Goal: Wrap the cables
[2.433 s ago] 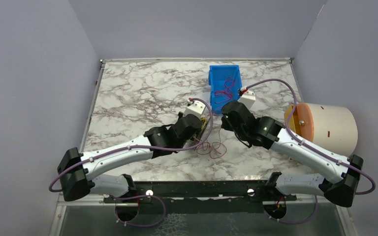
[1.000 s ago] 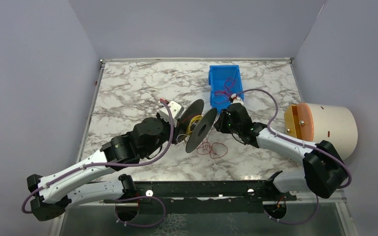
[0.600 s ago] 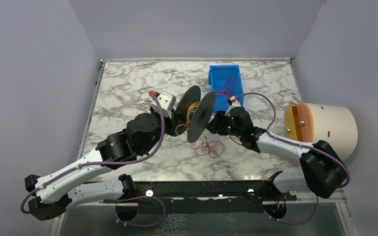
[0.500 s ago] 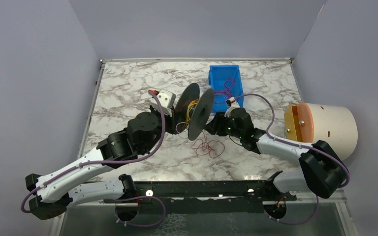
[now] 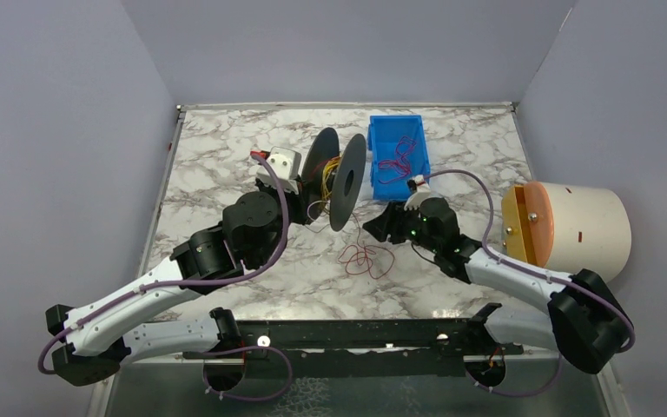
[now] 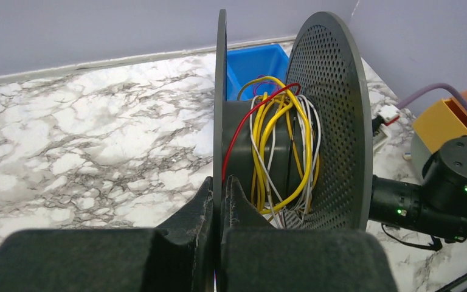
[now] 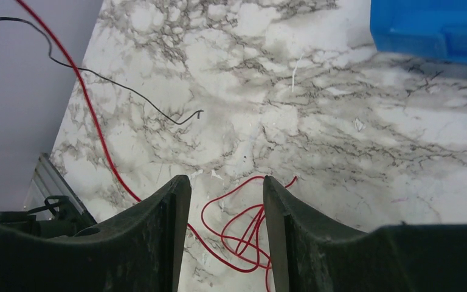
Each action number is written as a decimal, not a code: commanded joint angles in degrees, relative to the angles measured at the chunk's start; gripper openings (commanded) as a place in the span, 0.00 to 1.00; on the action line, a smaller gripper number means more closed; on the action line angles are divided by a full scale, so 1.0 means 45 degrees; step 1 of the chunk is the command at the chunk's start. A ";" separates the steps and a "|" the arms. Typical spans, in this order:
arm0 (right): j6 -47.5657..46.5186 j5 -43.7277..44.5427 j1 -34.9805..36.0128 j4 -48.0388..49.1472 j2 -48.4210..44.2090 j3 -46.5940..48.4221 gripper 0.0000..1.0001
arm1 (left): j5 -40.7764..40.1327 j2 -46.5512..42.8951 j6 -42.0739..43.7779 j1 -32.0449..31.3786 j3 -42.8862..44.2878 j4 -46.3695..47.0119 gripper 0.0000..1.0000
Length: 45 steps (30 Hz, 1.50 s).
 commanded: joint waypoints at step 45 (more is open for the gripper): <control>-0.2037 -0.3832 0.2264 0.2517 -0.0558 -0.1459 0.01 | -0.2542 0.2314 0.0589 0.0565 0.0595 0.3736 0.00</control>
